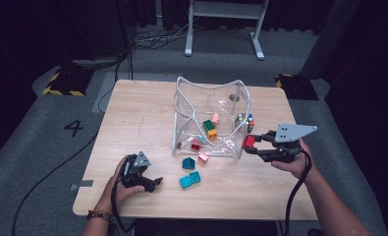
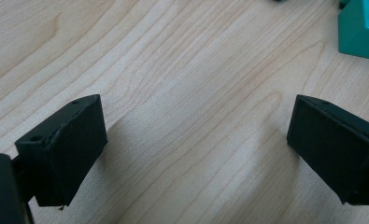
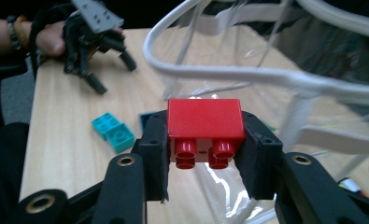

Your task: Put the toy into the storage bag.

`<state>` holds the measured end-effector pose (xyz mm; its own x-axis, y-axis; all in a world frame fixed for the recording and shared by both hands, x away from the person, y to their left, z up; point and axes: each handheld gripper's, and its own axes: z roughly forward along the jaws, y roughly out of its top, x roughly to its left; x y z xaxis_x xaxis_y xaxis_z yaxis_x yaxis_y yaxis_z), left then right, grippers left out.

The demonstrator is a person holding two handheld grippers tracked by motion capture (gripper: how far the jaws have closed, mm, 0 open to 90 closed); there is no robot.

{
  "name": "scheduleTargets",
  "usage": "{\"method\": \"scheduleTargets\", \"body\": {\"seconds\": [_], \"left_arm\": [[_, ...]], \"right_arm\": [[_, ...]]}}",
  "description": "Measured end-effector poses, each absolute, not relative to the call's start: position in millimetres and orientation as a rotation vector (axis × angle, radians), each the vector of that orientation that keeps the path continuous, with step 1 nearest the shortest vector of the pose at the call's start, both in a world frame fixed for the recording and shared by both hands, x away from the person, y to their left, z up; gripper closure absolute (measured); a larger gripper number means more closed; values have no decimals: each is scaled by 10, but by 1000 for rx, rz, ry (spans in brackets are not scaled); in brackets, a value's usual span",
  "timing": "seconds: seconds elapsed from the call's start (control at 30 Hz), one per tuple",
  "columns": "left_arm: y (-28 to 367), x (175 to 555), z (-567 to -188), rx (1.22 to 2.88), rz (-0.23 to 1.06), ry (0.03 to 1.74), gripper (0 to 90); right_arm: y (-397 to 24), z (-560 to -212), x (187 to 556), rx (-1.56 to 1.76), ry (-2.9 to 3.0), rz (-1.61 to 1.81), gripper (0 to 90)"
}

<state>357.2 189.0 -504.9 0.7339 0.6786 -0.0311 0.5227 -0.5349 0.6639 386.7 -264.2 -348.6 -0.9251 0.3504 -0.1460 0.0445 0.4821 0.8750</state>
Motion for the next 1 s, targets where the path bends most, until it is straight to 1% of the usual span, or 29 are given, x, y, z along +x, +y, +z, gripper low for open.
{"method": "scheduleTargets", "body": {"seconds": [0.2,0.5,0.73,1.0], "left_arm": [[1890,3572,-5049,2264,302,902,50],[1889,3570,-5049,2265,297,904,50],[1890,3570,-5049,2265,297,904,50],[1889,3571,-5050,2263,298,904,50]], "right_arm": [[-2671,-3261,3960,329,2381,1433,592],[-2583,-2966,4151,319,2351,1436,592],[-2442,-2875,4359,327,2369,1387,592],[-2236,-2838,4732,360,2414,1313,592]]}}
